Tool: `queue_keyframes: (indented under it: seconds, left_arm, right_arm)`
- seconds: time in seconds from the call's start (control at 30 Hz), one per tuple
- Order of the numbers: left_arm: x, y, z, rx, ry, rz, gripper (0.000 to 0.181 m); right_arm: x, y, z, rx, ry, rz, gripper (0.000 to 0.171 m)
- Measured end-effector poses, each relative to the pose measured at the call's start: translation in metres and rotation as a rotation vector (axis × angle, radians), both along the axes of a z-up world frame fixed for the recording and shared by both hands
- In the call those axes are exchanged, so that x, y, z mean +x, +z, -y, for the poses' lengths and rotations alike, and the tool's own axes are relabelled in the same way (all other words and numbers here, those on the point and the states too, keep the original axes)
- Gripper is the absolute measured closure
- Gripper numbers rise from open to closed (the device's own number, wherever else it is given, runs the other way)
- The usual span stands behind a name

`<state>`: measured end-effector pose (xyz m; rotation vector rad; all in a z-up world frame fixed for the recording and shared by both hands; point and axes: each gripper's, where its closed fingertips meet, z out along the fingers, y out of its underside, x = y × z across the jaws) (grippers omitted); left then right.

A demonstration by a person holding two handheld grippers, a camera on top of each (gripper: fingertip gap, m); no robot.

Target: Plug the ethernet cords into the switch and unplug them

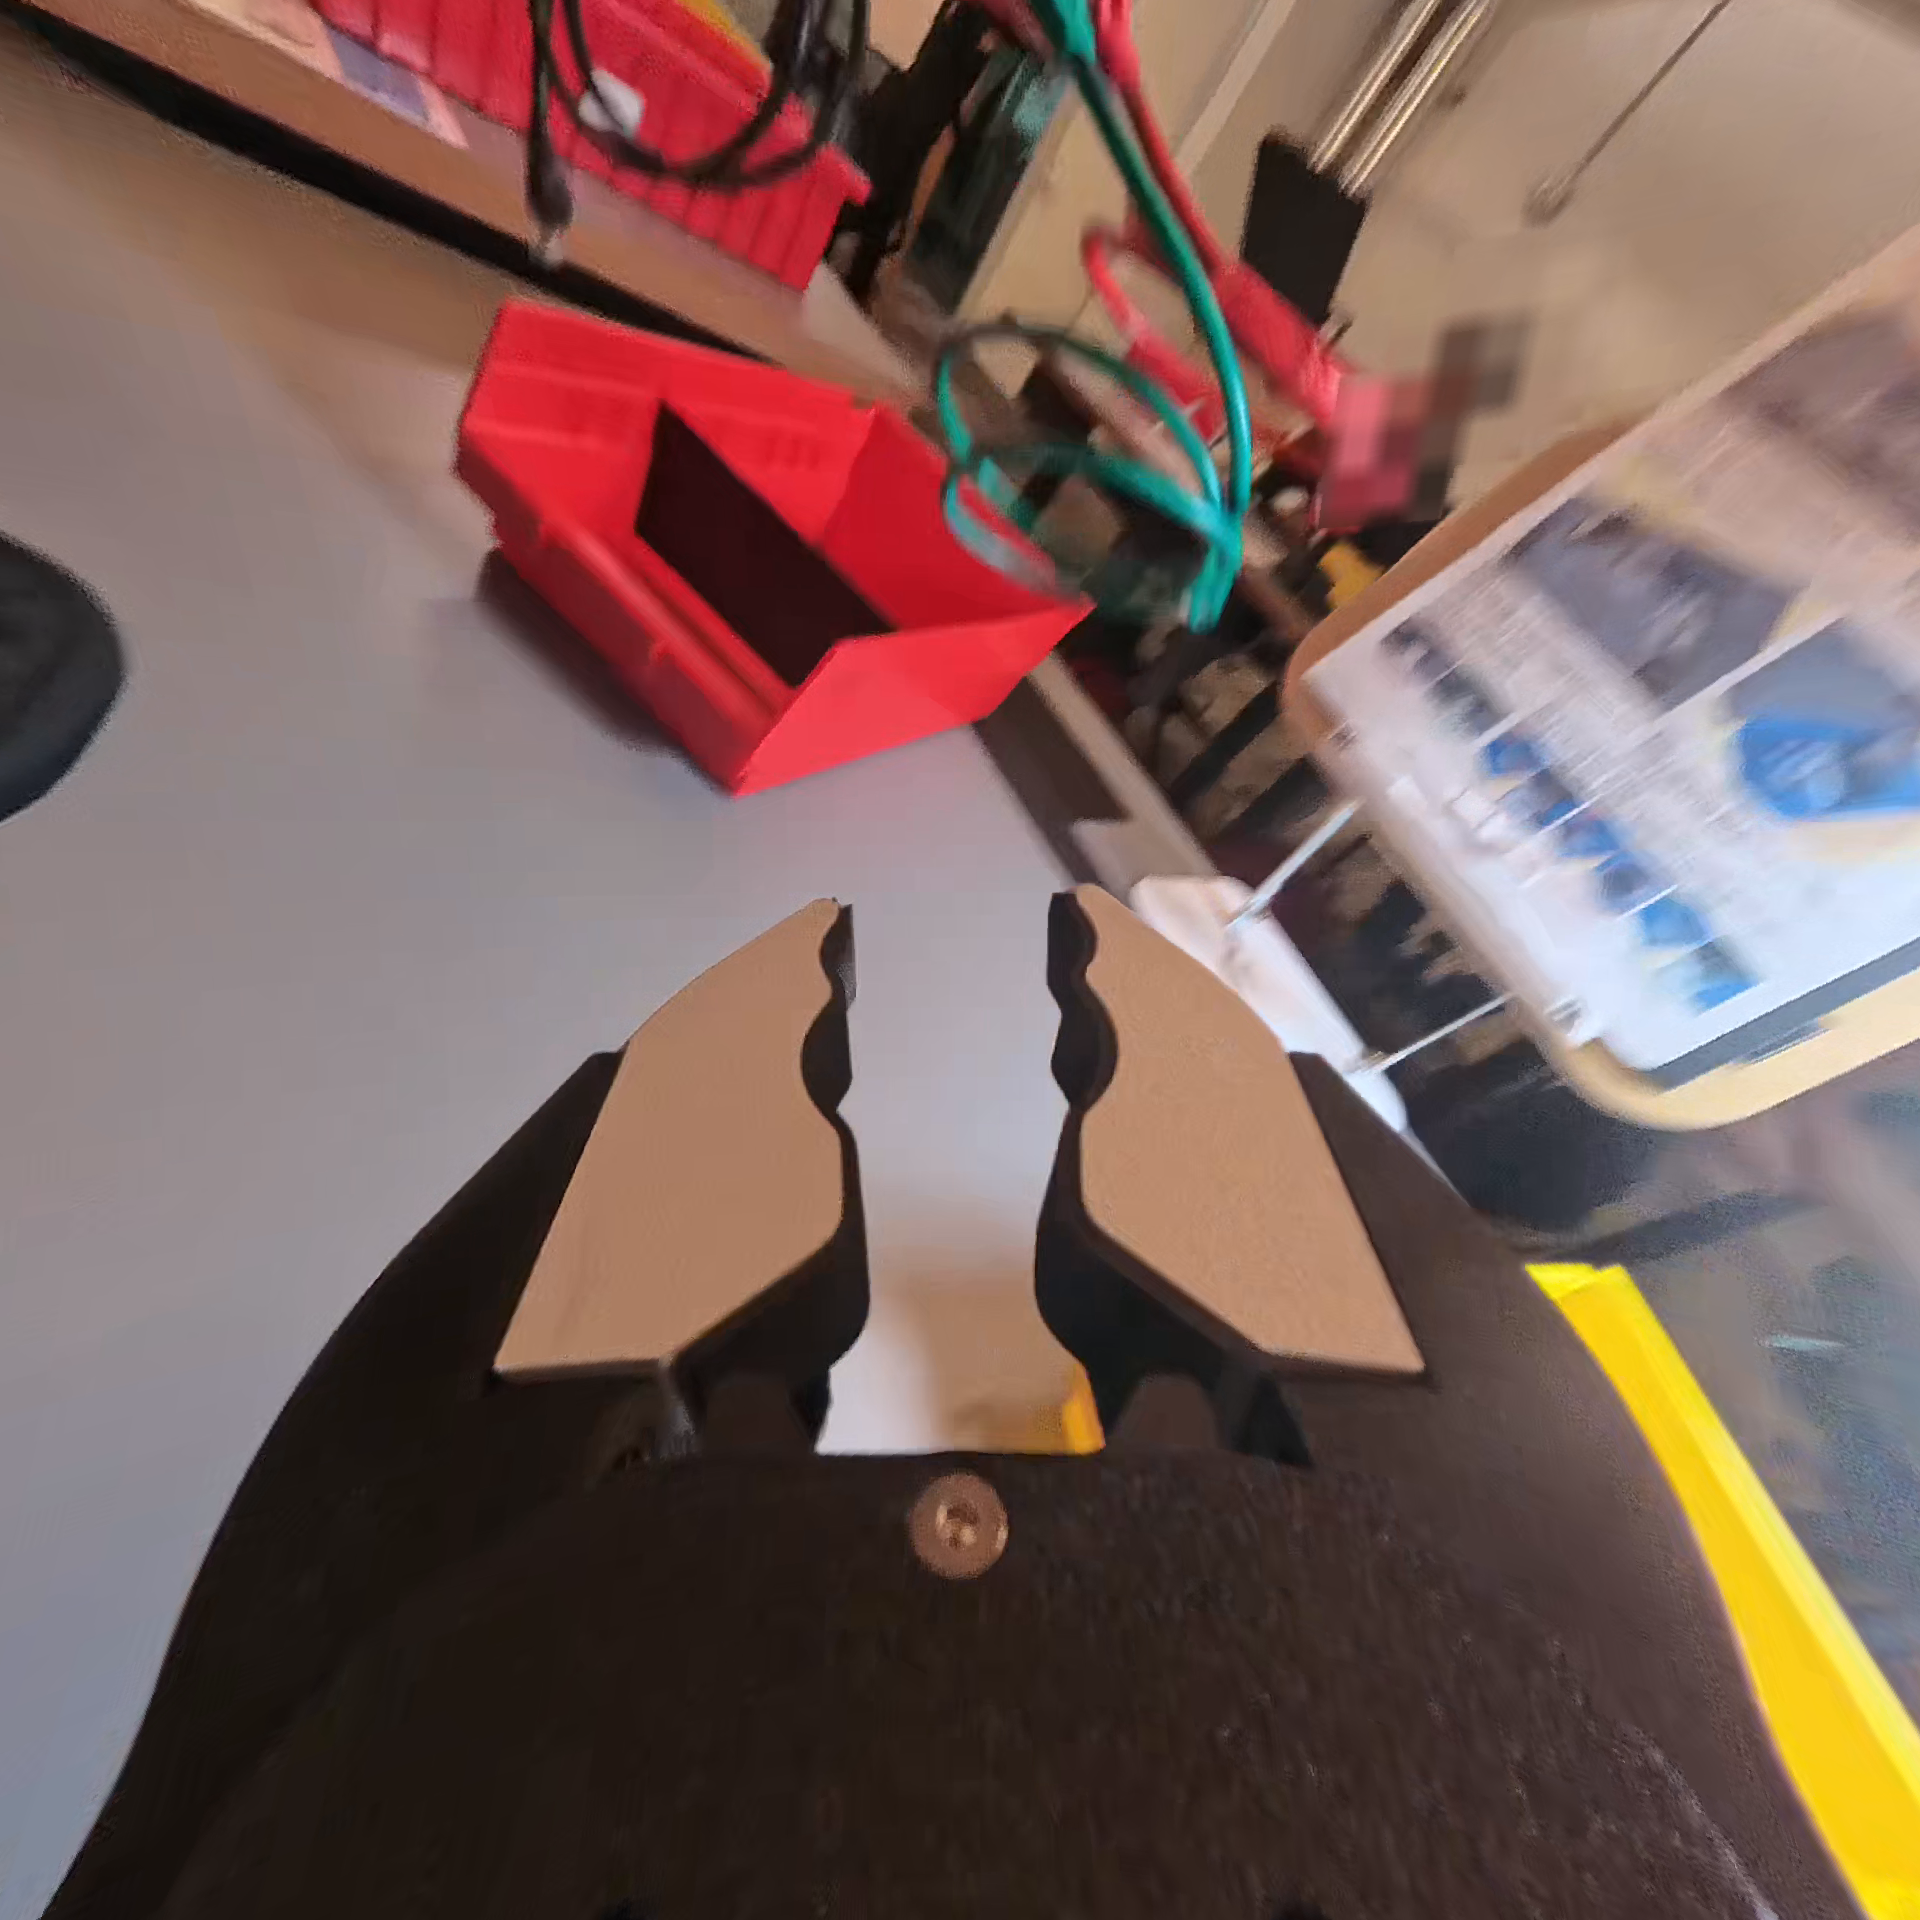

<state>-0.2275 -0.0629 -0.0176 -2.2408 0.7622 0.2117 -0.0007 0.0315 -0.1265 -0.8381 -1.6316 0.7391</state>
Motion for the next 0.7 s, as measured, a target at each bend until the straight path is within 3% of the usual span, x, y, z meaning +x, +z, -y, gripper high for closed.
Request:
queue_keyframes:
  seconds: [0.03, 0.17, 0.27, 0.4, 0.5, 0.7]
  left_arm:
    - [0.019, 0.002, -0.009, 0.055, -0.020, 0.012, 0.110]
    - [0.086, -0.010, -0.046, 0.199, -0.026, 0.170, 0.109]
    - [0.127, -0.037, -0.067, 0.186, -0.046, 0.311, 0.110]
    - [0.167, -0.073, -0.077, 0.129, -0.099, 0.440, 0.110]
    - [0.180, -0.105, -0.077, 0.071, -0.116, 0.467, 0.110]
    - [0.185, -0.132, -0.075, 0.119, -0.124, 0.551, 0.116]
  right_arm:
    - [-0.005, 0.017, 0.004, 0.056, -0.014, -0.044, 0.135]
    - [-0.023, 0.072, 0.013, 0.310, -0.101, -0.165, 0.124]
    - [-0.034, 0.084, 0.009, 0.508, -0.161, -0.178, 0.123]
    - [-0.045, 0.041, -0.017, 0.666, -0.194, -0.018, 0.124]
    - [-0.042, 0.018, -0.010, 0.695, -0.116, -0.086, 0.154]
    - [-0.039, -0.015, -0.010, 0.657, -0.044, 0.003, 0.157]
